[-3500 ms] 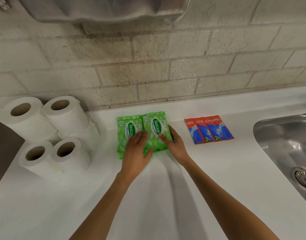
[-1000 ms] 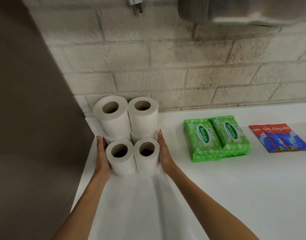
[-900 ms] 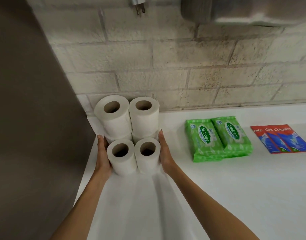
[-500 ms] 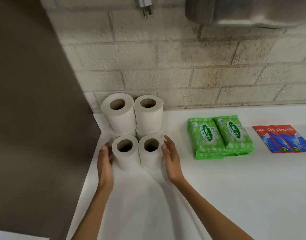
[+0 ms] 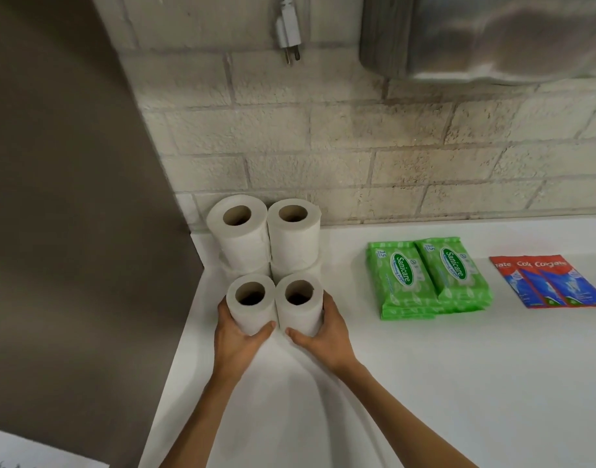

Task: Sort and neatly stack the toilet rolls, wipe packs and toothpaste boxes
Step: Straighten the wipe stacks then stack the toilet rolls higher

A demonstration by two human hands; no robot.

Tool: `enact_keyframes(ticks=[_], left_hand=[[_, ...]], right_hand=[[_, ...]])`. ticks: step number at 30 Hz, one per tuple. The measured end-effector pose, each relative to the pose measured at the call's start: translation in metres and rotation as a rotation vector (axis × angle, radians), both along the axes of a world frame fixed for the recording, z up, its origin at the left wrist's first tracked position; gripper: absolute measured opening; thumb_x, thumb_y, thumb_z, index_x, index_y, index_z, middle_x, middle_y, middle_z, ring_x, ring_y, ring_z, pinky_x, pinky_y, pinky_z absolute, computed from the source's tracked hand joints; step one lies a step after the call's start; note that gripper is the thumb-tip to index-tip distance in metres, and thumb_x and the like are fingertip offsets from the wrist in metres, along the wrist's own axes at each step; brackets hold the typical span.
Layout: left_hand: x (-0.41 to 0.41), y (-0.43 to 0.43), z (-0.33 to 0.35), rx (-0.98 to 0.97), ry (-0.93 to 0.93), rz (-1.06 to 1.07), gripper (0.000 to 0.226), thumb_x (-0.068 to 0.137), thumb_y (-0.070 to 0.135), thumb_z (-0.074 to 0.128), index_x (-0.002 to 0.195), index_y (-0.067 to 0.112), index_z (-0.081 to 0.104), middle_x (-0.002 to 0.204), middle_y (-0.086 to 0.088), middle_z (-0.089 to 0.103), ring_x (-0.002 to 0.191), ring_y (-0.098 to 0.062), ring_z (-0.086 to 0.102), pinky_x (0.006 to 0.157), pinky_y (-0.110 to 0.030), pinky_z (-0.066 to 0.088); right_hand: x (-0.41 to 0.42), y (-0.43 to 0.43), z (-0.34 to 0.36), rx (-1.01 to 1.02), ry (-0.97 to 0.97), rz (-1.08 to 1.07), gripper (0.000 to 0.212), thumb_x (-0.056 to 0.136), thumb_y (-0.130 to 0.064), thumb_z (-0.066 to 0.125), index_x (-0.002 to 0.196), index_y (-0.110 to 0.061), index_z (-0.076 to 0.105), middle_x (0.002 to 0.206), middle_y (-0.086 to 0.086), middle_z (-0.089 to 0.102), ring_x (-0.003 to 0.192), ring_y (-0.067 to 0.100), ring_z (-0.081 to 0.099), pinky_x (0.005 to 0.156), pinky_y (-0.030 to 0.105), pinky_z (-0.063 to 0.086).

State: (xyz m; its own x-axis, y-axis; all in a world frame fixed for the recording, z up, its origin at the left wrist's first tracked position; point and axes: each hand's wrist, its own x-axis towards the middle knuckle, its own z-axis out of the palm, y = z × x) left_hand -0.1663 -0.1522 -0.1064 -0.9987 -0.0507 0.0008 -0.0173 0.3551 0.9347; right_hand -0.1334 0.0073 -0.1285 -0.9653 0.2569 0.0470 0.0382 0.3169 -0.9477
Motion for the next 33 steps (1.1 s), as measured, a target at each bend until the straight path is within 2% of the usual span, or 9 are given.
enact_keyframes(ticks=[5, 7, 10, 13, 15, 18, 23, 28, 33], left_hand=[[0.023, -0.004, 0.031, 0.083, 0.072, 0.096, 0.088, 0.064, 0.018, 0.083, 0.137, 0.020, 0.033, 0.137, -0.004, 0.049, 0.126, -0.024, 0.048, 0.101, -0.032, 0.038], [0.027, -0.005, 0.057, 0.115, 0.155, 0.087, 0.087, 0.064, 0.022, 0.083, 0.136, 0.026, 0.033, 0.133, 0.003, 0.049, 0.123, -0.018, 0.049, 0.103, -0.036, 0.040], [0.006, -0.006, 0.105, 0.130, 0.305, 0.066, 0.087, 0.065, 0.022, 0.083, 0.137, 0.021, 0.033, 0.132, 0.009, 0.046, 0.121, -0.008, 0.046, 0.101, -0.029, 0.040], [-0.032, -0.004, 0.147, 0.131, 0.373, 0.052, 0.097, 0.057, 0.036, 0.083, 0.137, 0.019, 0.031, 0.138, 0.003, 0.047, 0.125, -0.013, 0.048, 0.105, -0.036, 0.042], [-0.056, 0.001, 0.161, 0.062, 0.402, 0.052, 0.093, 0.061, 0.028, 0.085, 0.135, 0.011, 0.032, 0.137, -0.003, 0.047, 0.125, -0.018, 0.047, 0.106, -0.037, 0.042], [-0.079, 0.008, 0.166, -0.037, 0.371, 0.093, 0.089, 0.066, 0.025, 0.083, 0.137, 0.011, 0.032, 0.139, -0.005, 0.046, 0.127, -0.022, 0.046, 0.105, -0.034, 0.041], [-0.093, 0.007, 0.144, -0.113, 0.299, 0.111, 0.092, 0.066, 0.029, 0.082, 0.139, 0.012, 0.029, 0.140, -0.007, 0.045, 0.128, -0.027, 0.047, 0.102, -0.038, 0.043], [-0.098, 0.007, 0.135, -0.091, 0.295, 0.069, 0.095, 0.065, 0.029, 0.083, 0.140, 0.014, 0.025, 0.142, -0.006, 0.044, 0.129, -0.027, 0.045, 0.103, -0.039, 0.042], [-0.100, 0.005, 0.125, -0.038, 0.284, 0.053, 0.095, 0.063, 0.027, 0.084, 0.137, 0.016, 0.026, 0.140, -0.004, 0.045, 0.126, -0.027, 0.047, 0.102, -0.041, 0.044]], right_hand=[[0.011, 0.002, 0.002, -0.018, 0.032, -0.044, 0.082, 0.058, -0.034, 0.083, 0.129, -0.030, 0.041, 0.124, -0.015, 0.054, 0.112, -0.007, 0.052, 0.086, 0.002, 0.041], [0.014, 0.003, 0.006, -0.038, 0.049, -0.052, 0.083, 0.056, -0.037, 0.081, 0.129, -0.029, 0.041, 0.124, -0.016, 0.054, 0.112, -0.009, 0.052, 0.086, 0.000, 0.040], [0.016, 0.003, 0.016, -0.050, 0.069, -0.061, 0.085, 0.051, -0.044, 0.078, 0.126, -0.030, 0.040, 0.122, -0.014, 0.055, 0.110, -0.006, 0.052, 0.084, -0.001, 0.039], [0.015, 0.004, 0.029, -0.029, 0.094, -0.059, 0.085, 0.051, -0.047, 0.077, 0.126, -0.031, 0.040, 0.122, -0.011, 0.054, 0.110, 0.002, 0.054, 0.089, 0.009, 0.042], [0.013, 0.007, 0.039, -0.023, 0.113, -0.063, 0.087, 0.051, -0.047, 0.077, 0.127, -0.029, 0.040, 0.123, -0.009, 0.055, 0.112, 0.006, 0.054, 0.092, 0.019, 0.044], [0.012, 0.013, 0.054, -0.020, 0.154, -0.061, 0.088, 0.052, -0.047, 0.078, 0.129, -0.028, 0.040, 0.125, -0.009, 0.054, 0.114, 0.007, 0.054, 0.092, 0.021, 0.044], [0.006, 0.022, 0.086, -0.004, 0.213, -0.089, 0.087, 0.055, -0.037, 0.081, 0.130, -0.025, 0.040, 0.123, -0.011, 0.053, 0.114, 0.005, 0.052, 0.087, 0.008, 0.040], [-0.028, 0.024, 0.140, 0.052, 0.345, -0.114, 0.088, 0.061, -0.030, 0.084, 0.135, -0.015, 0.039, 0.132, -0.002, 0.053, 0.119, 0.009, 0.050, 0.099, 0.025, 0.042], [-0.072, 0.019, 0.179, 0.128, 0.317, -0.086, 0.083, 0.066, -0.035, 0.082, 0.135, -0.018, 0.038, 0.131, -0.003, 0.053, 0.111, 0.009, 0.049, 0.092, 0.025, 0.042]])
